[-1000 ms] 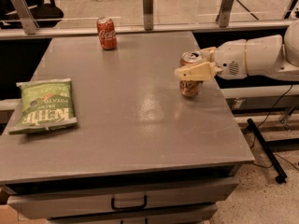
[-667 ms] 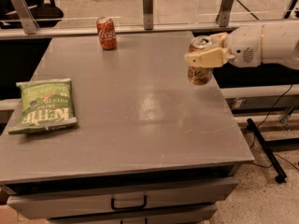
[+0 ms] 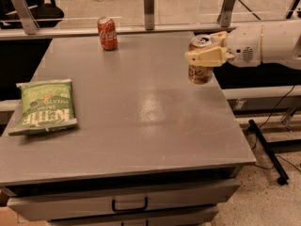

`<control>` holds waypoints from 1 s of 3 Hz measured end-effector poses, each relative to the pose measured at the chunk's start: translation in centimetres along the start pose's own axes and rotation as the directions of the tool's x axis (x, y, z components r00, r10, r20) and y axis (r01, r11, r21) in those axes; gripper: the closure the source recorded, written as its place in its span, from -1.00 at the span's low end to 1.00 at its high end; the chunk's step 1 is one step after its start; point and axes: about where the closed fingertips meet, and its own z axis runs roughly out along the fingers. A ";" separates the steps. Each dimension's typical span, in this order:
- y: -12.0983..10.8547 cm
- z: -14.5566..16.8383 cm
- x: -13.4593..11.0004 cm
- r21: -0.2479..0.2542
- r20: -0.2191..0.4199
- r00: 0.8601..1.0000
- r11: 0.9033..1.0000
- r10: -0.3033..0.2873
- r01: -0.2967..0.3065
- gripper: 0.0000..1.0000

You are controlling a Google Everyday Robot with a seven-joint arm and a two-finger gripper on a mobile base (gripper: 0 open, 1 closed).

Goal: Move orange can near coke can

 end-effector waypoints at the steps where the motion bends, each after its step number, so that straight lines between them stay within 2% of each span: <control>1: 0.0 2.3 -0.5 -0.027 0.013 1.000 0.999 -0.018 0.018 1.00; 2: -1.0 6.3 -1.9 -0.047 0.039 0.998 0.998 -0.040 0.042 1.00; 3: -1.8 11.9 -3.6 -0.058 0.081 0.995 0.997 -0.055 0.060 1.00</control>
Offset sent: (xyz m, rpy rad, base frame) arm 0.0742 0.0955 -0.0031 0.0414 -0.0680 0.0929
